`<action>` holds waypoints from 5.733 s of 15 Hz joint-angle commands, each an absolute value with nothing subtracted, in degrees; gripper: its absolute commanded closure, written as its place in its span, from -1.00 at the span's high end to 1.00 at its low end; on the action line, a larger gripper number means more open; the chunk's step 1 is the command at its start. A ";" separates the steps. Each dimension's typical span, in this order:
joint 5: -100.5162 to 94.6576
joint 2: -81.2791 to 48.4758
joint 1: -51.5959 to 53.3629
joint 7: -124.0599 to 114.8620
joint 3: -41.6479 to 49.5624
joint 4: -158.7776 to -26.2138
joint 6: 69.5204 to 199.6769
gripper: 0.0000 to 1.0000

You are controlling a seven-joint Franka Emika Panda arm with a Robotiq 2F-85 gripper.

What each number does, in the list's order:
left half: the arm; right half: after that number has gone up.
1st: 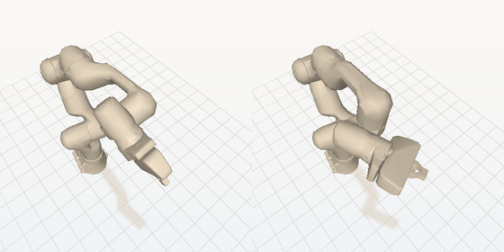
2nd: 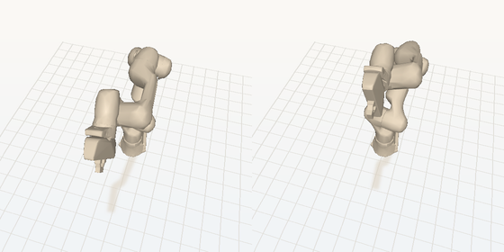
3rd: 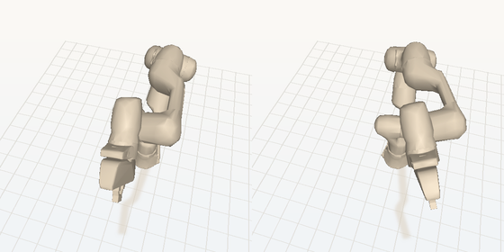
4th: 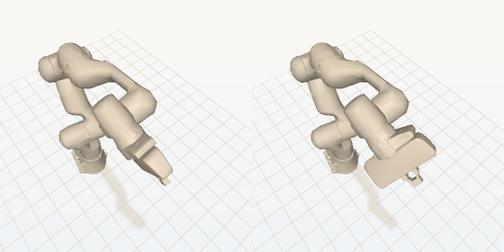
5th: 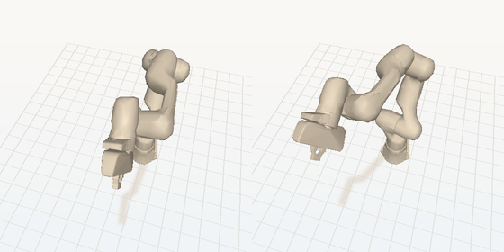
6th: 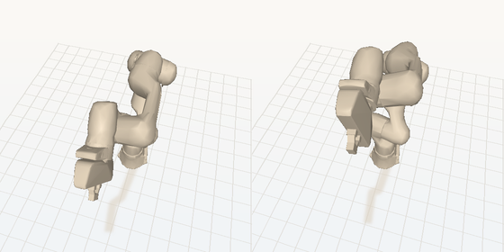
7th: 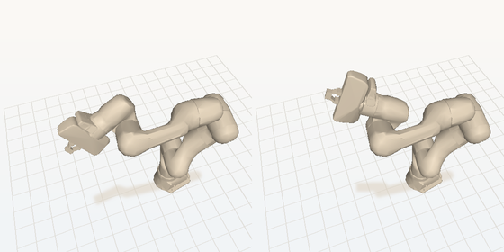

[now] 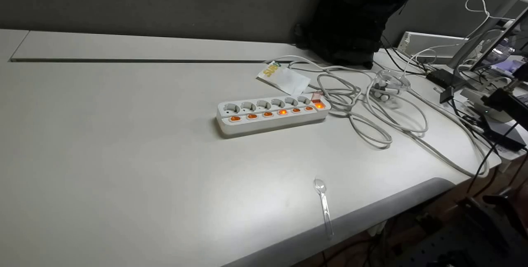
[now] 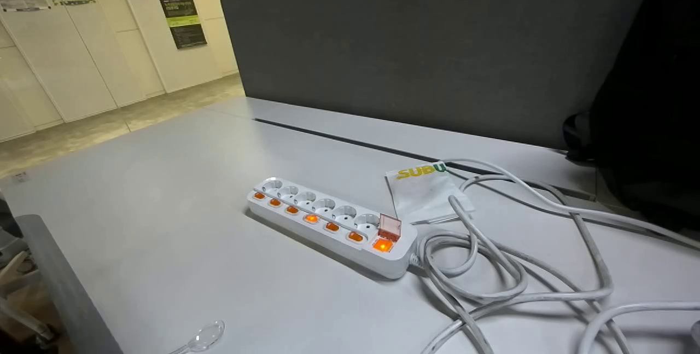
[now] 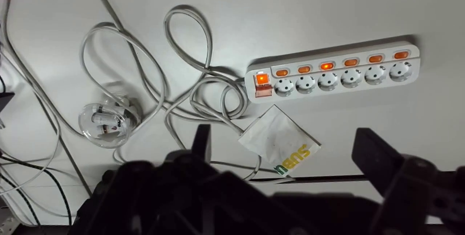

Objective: Turn off the switch at the fourth from the right

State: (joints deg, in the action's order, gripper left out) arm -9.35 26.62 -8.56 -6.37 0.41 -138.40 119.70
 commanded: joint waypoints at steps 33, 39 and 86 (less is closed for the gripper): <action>-10.76 -21.17 3.61 -13.54 4.01 -125.52 144.75 -1.00; -8.52 -21.95 4.87 -11.69 2.80 -128.37 146.44 -1.00; -0.94 -24.38 1.44 -6.32 3.02 -133.26 158.76 -1.00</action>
State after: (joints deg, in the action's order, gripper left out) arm -2.06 -23.78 2.50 -7.40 3.93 -134.25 158.76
